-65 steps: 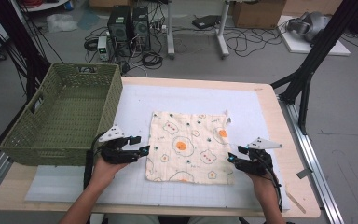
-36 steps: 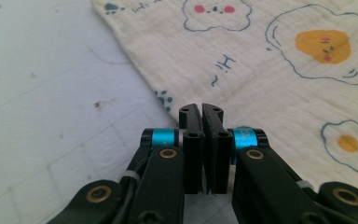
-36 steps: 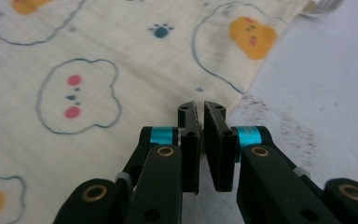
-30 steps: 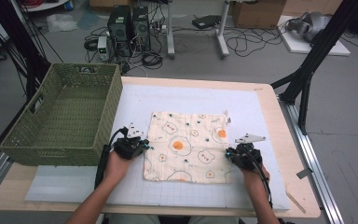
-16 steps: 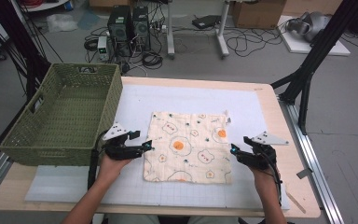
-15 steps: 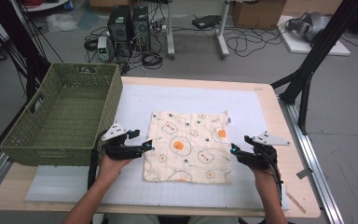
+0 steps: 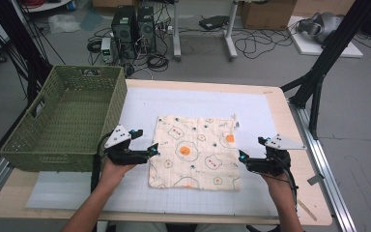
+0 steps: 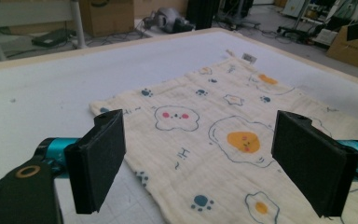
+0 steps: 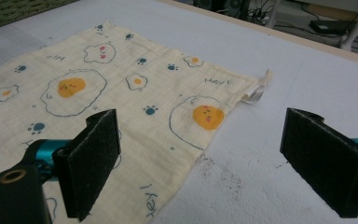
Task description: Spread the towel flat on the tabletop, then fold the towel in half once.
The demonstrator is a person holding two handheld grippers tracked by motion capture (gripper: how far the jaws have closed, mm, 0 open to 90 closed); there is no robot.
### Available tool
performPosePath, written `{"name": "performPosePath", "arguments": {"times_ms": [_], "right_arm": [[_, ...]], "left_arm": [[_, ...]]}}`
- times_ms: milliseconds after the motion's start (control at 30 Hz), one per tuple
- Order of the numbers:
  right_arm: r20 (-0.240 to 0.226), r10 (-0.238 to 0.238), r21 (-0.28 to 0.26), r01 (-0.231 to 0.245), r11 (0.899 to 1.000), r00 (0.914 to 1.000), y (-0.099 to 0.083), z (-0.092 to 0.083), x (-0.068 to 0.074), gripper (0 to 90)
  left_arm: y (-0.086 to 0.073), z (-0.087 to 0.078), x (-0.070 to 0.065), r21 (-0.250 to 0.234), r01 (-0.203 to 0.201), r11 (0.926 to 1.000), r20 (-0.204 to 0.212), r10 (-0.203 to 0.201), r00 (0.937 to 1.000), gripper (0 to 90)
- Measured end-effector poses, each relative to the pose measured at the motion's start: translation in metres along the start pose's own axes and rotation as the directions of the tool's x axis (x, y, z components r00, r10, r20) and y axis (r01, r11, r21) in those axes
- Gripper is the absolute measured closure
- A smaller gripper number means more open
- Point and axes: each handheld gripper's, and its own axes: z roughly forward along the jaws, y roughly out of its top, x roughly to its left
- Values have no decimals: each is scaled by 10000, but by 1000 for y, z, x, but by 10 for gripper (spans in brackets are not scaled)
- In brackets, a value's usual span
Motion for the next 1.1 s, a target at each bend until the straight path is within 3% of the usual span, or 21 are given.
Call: {"name": "performPosePath", "arguments": {"times_ms": [100,333,667,1100], "right_arm": [[-22,-81,204,82,9998,10000,-3,2,0,113],[-196,213,107,-211,9997,9996,-4,0,-4,112],[-101,282,103,-281,9996,9996,-7,-4,-6,112],[-245,271,216,-266,9994,9993,-8,-1,-5,112]], "left_arm": [[-1,2,0,88,273,9996,-169,-271,9995,166],[0,-1,2,-44,610,9981,67,-610,9981,166],[-1,1,4,71,692,9976,-180,-690,9975,169],[2,9,10,118,956,9954,-37,-955,9954,180]]}}
